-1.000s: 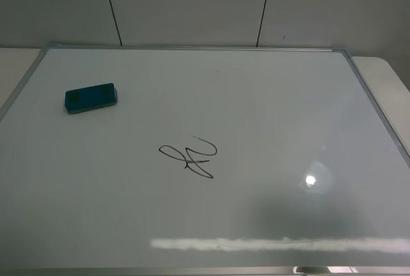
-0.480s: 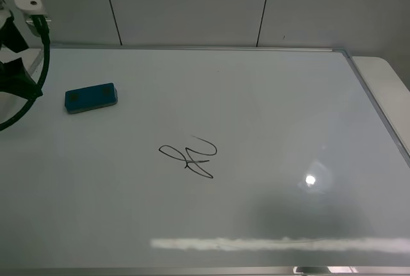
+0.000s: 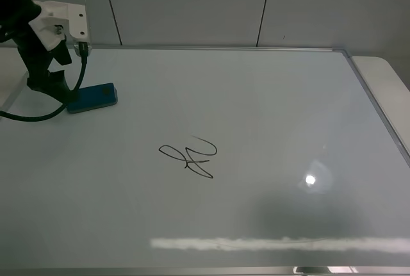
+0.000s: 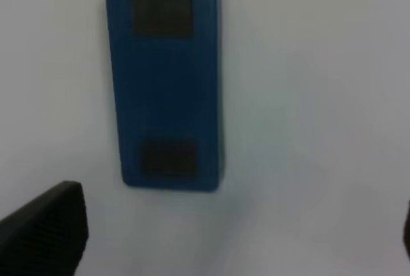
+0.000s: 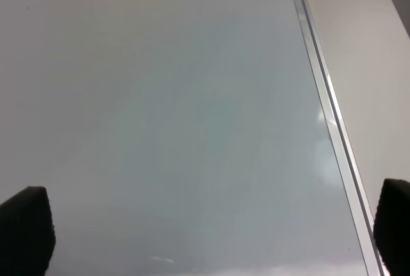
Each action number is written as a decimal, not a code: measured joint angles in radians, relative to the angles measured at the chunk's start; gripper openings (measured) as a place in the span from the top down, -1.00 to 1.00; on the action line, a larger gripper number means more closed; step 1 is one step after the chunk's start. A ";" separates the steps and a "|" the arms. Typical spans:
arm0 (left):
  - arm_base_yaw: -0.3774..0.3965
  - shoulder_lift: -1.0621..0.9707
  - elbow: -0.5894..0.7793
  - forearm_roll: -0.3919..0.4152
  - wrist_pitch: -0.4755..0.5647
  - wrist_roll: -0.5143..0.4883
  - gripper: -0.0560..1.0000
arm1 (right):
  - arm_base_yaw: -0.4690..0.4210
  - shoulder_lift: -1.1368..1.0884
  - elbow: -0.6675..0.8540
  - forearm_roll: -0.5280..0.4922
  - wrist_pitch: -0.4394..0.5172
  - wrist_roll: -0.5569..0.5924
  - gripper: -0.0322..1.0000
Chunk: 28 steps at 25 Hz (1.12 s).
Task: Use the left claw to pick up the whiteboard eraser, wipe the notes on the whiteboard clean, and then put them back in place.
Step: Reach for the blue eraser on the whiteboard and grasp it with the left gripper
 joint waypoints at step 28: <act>0.037 0.298 -0.163 -0.037 -0.040 0.046 -0.99 | 0.000 0.000 0.000 0.000 0.000 0.000 -0.99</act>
